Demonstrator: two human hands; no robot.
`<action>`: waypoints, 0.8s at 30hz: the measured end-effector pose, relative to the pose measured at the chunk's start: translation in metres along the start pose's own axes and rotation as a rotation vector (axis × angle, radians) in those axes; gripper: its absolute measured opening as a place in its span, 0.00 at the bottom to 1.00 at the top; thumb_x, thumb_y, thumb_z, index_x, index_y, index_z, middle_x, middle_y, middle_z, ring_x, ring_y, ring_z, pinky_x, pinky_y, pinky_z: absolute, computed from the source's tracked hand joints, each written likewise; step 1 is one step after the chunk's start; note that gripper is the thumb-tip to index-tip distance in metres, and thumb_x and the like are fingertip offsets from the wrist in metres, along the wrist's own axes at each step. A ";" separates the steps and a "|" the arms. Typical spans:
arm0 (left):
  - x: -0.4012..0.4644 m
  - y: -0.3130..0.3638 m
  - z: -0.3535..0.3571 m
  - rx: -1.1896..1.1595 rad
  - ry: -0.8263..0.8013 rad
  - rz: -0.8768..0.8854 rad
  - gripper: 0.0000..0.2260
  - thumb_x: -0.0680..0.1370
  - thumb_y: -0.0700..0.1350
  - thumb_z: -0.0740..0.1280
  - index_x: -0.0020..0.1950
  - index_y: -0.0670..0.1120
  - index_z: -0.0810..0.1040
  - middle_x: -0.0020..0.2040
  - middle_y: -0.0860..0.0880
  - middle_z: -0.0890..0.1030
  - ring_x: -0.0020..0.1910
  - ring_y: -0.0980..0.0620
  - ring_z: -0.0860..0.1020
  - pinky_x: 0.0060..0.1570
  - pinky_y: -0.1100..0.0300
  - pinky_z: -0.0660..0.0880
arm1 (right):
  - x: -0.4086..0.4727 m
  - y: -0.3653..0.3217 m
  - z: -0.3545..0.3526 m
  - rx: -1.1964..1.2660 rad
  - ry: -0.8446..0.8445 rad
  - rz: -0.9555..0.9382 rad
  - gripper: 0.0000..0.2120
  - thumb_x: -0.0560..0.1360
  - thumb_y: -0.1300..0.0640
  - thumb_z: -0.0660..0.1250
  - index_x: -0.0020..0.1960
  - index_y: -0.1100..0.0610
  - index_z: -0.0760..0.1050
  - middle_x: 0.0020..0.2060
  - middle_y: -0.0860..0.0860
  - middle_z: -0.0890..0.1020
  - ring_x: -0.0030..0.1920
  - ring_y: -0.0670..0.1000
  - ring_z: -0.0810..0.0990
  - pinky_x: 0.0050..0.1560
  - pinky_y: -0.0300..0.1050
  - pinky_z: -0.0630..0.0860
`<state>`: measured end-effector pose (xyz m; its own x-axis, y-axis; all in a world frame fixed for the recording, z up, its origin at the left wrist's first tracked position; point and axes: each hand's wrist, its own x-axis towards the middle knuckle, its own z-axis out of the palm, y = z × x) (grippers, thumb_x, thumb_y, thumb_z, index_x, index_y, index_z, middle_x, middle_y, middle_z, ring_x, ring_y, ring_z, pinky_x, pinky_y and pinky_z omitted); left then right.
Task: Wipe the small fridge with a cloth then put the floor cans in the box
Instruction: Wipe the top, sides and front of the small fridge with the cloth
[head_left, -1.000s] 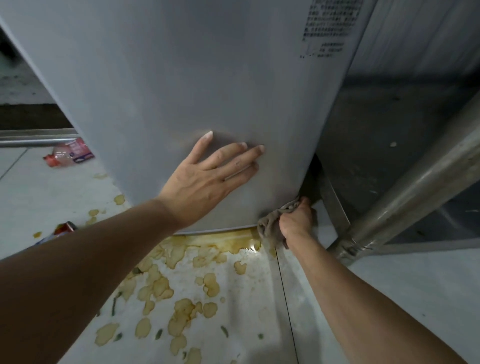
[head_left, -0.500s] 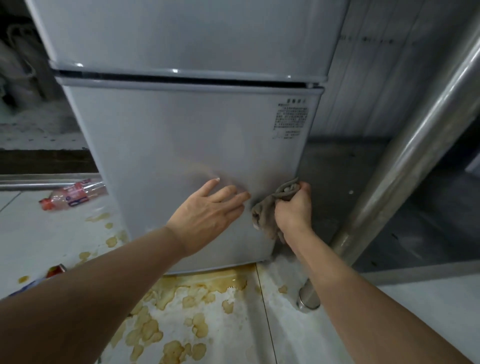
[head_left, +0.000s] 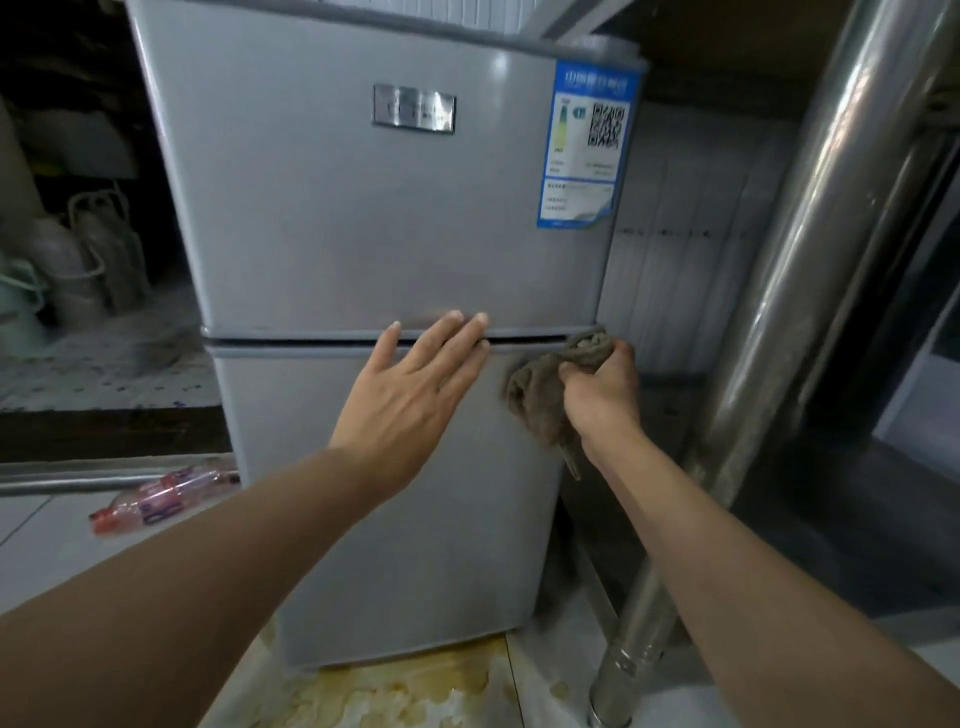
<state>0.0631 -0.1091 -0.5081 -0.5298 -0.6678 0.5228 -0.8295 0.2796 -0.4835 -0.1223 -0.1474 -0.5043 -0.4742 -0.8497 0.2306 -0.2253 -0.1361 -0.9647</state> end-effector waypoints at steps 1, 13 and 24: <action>-0.001 -0.002 -0.002 0.007 0.005 0.018 0.30 0.73 0.39 0.45 0.77 0.45 0.48 0.78 0.48 0.47 0.76 0.48 0.50 0.70 0.42 0.53 | 0.001 -0.005 0.000 0.008 0.013 -0.013 0.11 0.75 0.64 0.64 0.53 0.54 0.65 0.48 0.51 0.73 0.49 0.50 0.73 0.58 0.43 0.71; 0.039 -0.037 -0.066 0.101 0.093 0.088 0.29 0.63 0.41 0.69 0.66 0.45 0.74 0.68 0.45 0.73 0.65 0.46 0.73 0.62 0.42 0.68 | 0.018 -0.062 0.002 0.018 0.109 -0.066 0.13 0.77 0.63 0.63 0.60 0.60 0.68 0.59 0.58 0.75 0.62 0.58 0.72 0.63 0.53 0.71; 0.101 -0.088 -0.113 0.066 0.116 -0.209 0.40 0.71 0.42 0.68 0.74 0.49 0.44 0.76 0.44 0.40 0.76 0.43 0.41 0.71 0.41 0.44 | 0.038 -0.133 -0.005 0.060 0.094 -0.120 0.11 0.77 0.62 0.62 0.57 0.56 0.64 0.60 0.57 0.74 0.62 0.58 0.72 0.61 0.58 0.73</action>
<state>0.0626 -0.1230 -0.3332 -0.3679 -0.6214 0.6918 -0.9120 0.0958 -0.3990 -0.1144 -0.1591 -0.3662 -0.5253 -0.7746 0.3523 -0.2353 -0.2657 -0.9349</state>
